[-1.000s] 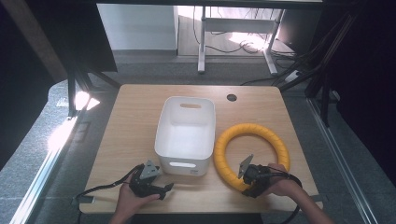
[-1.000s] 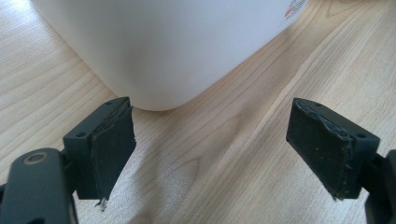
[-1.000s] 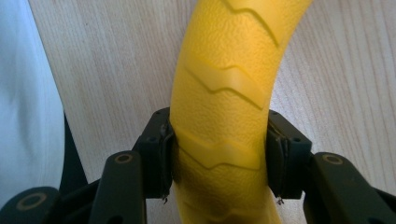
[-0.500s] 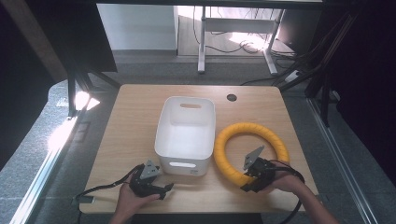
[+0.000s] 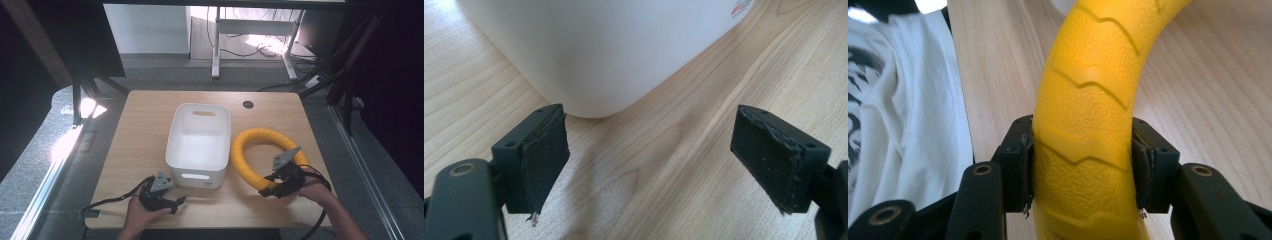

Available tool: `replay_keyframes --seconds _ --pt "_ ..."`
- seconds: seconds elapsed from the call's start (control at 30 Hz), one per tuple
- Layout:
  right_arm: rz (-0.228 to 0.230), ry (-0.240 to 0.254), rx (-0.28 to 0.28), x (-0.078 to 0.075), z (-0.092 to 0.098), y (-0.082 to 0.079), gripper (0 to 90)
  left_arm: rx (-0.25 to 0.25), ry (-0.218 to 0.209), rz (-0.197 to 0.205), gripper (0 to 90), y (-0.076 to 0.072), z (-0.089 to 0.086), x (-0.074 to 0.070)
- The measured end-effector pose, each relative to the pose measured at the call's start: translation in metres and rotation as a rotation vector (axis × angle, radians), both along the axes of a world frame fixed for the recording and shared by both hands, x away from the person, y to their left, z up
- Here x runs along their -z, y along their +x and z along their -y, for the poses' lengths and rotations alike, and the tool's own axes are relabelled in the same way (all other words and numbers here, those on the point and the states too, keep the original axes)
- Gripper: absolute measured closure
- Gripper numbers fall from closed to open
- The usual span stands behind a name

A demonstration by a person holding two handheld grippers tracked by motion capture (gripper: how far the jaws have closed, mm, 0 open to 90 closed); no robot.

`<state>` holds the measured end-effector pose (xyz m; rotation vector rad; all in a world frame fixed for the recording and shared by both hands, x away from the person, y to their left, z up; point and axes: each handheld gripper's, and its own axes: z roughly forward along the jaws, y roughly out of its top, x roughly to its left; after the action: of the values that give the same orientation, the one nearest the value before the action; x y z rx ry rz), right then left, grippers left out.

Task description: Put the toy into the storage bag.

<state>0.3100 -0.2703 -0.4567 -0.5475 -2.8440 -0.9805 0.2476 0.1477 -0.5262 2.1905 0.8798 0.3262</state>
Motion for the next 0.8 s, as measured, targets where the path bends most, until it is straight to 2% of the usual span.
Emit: replay_keyframes --seconds 0.47,0.8 --pt "0.005 0.133 0.052 -0.013 0.014 0.006 51.1 0.000 0.001 -0.002 15.5 0.000 0.000 0.001" --pt "0.013 0.196 0.085 -0.019 0.021 0.009 51.1 0.001 0.000 -0.001 15.5 0.000 0.001 0.001"
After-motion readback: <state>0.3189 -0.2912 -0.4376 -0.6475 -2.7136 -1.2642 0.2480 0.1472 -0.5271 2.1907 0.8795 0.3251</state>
